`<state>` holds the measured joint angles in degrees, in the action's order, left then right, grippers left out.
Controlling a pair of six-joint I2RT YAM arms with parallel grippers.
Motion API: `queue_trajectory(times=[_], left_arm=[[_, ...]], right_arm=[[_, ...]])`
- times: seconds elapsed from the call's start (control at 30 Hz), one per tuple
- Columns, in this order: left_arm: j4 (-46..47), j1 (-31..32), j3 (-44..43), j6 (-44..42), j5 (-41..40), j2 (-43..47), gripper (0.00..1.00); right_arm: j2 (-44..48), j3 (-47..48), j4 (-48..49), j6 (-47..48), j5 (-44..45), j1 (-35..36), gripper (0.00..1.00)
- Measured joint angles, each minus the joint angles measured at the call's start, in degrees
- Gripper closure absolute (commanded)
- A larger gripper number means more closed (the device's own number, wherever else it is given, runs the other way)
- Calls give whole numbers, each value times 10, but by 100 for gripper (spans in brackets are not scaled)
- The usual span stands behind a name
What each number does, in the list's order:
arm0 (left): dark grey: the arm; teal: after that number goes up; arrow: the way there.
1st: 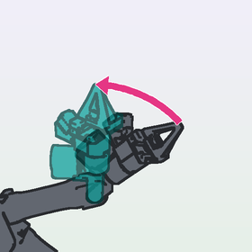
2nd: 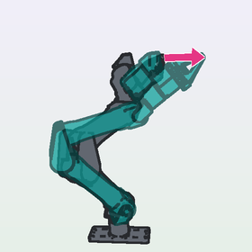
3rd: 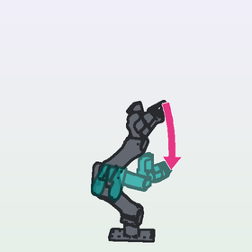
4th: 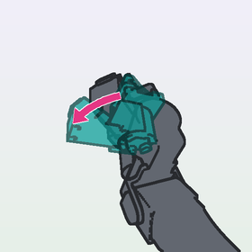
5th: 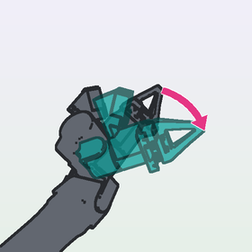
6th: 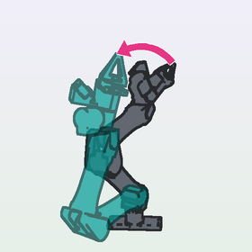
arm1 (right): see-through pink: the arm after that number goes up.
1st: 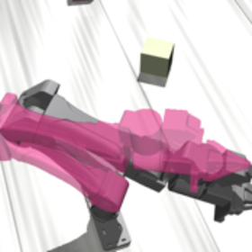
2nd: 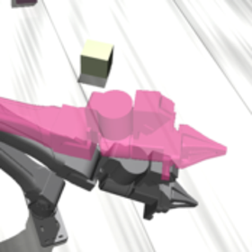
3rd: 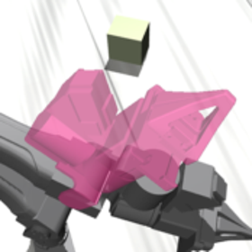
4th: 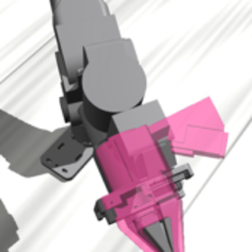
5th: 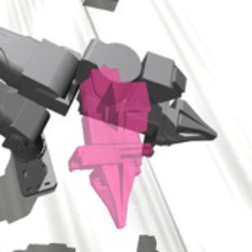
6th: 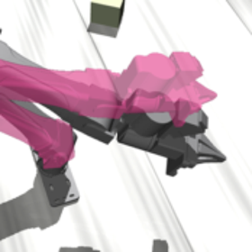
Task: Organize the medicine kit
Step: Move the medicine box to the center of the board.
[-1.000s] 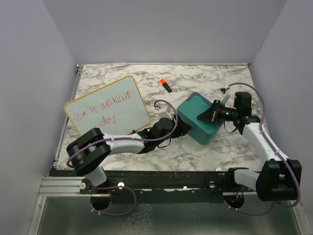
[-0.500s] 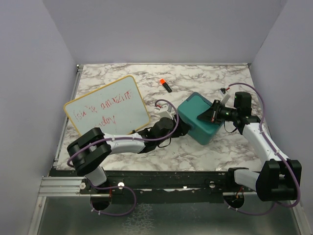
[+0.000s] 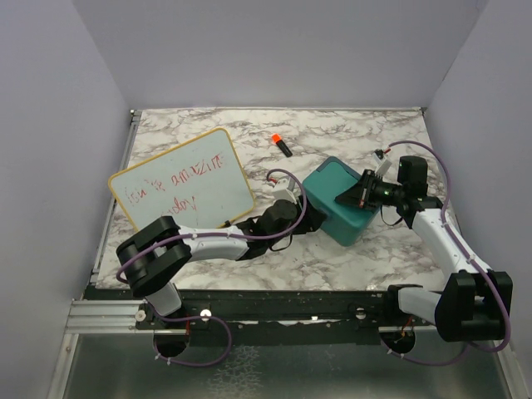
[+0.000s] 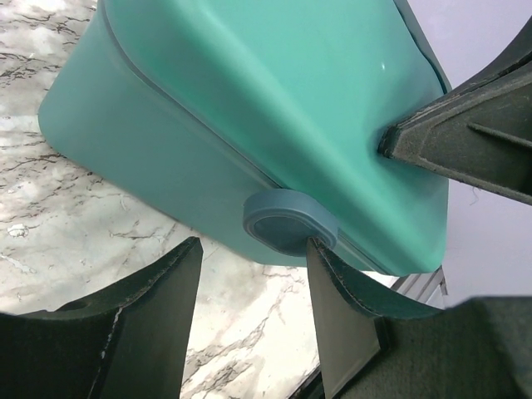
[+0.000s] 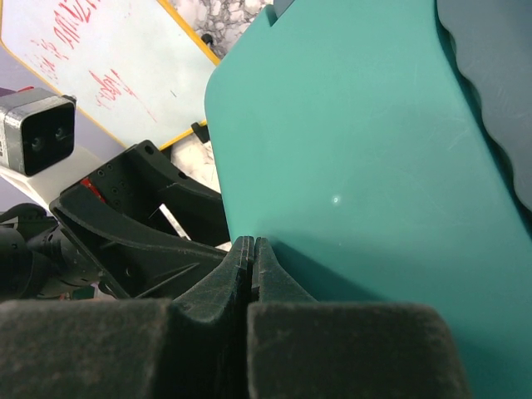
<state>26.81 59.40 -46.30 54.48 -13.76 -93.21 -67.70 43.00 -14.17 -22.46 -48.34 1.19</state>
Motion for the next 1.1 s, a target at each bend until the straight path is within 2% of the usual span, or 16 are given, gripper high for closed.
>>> queue_trajectory(times=[0.7,0.9,1.1], left_arm=[[-8,0,0,-10,-9,-15,44],[-14,0,-8,-14,-9,-28,44],[-26,0,-24,-20,-9,-44,44]], right_arm=[[0,0,0,0,0,0,99],[4,0,-5,-1,1,0,88],[16,21,-45,-5,17,3,67]])
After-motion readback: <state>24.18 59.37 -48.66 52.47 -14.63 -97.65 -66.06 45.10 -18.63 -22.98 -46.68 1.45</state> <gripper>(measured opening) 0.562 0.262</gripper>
